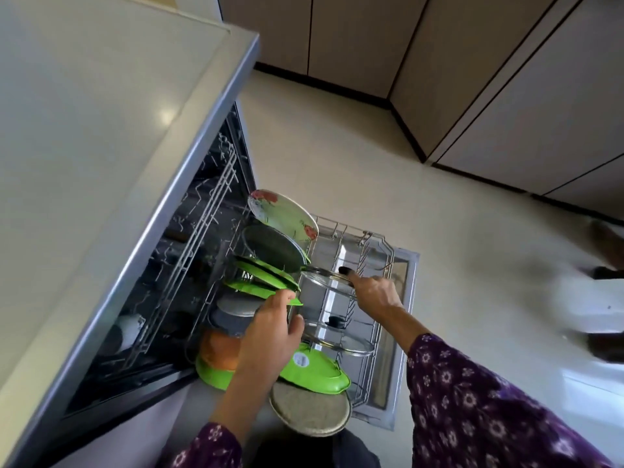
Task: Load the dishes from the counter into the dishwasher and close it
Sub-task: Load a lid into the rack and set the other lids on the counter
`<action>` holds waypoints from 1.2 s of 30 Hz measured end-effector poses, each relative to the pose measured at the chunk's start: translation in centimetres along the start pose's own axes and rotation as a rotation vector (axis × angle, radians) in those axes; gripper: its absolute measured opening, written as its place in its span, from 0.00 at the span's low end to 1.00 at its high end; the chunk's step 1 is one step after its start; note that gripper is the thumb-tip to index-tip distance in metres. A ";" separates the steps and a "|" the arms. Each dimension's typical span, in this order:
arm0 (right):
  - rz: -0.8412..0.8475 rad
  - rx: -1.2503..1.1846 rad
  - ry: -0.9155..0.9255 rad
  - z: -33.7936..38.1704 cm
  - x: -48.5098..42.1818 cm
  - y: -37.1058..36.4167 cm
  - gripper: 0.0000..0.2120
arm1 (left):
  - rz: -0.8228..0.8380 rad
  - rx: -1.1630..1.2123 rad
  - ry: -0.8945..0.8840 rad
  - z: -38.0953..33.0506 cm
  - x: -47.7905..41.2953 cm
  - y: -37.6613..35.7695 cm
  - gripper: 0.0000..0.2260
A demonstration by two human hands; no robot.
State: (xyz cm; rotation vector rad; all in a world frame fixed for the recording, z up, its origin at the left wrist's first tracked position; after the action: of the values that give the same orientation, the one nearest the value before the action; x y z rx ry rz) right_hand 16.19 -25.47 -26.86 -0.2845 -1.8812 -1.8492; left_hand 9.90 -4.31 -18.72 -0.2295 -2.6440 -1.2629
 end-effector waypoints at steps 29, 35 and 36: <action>0.025 -0.022 -0.129 -2.1 -4.0 -12.5 0.20 | 0.054 -0.074 -0.013 4.7 0.1 -8.5 0.13; 0.106 -0.287 -0.154 -3.6 -3.1 -12.6 0.16 | 0.072 -0.063 -0.011 3.5 0.3 -8.0 0.14; 0.119 -0.290 -0.150 -3.3 -3.0 -12.1 0.19 | 0.056 -0.049 -0.014 3.2 0.3 -7.5 0.14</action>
State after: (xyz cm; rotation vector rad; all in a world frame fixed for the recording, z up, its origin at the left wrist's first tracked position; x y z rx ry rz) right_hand 13.72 -28.97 -38.99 -0.6344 -1.6448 -2.0646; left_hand 7.54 -6.46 -26.20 -0.3191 -2.6011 -1.3135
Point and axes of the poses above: each hand's wrist, its own x-axis away from the middle knuckle, its own y-axis out of the back of the hand, z = x × y, the point moved 4 cm from there along -x, towards the middle knuckle, and after that the axes turned 1 degree about -x, right-handed, at the moved point
